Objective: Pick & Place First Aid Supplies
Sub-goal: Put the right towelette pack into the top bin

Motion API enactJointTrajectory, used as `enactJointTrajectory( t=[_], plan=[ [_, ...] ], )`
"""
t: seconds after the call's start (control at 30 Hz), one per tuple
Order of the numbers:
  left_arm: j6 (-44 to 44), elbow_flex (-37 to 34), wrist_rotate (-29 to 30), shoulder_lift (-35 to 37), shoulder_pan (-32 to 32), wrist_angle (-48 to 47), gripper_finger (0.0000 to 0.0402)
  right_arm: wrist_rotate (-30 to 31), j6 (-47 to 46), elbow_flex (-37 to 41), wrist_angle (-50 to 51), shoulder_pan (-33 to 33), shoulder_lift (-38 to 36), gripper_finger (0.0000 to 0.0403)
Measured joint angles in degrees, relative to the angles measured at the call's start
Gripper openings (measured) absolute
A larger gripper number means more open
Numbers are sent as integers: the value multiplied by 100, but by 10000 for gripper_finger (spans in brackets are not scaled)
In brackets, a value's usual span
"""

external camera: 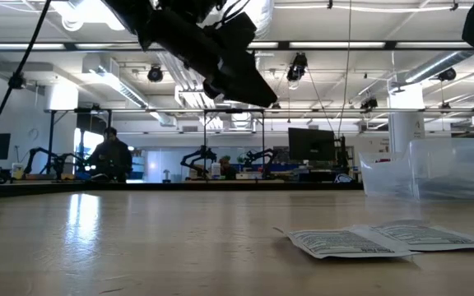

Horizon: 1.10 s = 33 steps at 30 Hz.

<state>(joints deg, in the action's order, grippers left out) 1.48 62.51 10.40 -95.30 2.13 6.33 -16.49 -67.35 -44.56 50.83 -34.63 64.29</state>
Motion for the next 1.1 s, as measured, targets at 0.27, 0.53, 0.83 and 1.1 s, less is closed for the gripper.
enactJointTrajectory(
  t=[0.27,0.53,0.83,1.1],
  plan=[
    [14,12,-1,180,-675,-1063,165,318,-332,0,-255,1,-2,106],
    [724,14,-8,200,-1527,-1297,165,1349,560,0,-2138,-2,-2,88],
    [1460,8,-10,191,-2397,-1450,165,2417,2304,0,-3655,13,532,78],
    [1710,3,131,188,-2831,-1557,165,2501,3296,-114,-4116,15,1545,112]
  ],
)
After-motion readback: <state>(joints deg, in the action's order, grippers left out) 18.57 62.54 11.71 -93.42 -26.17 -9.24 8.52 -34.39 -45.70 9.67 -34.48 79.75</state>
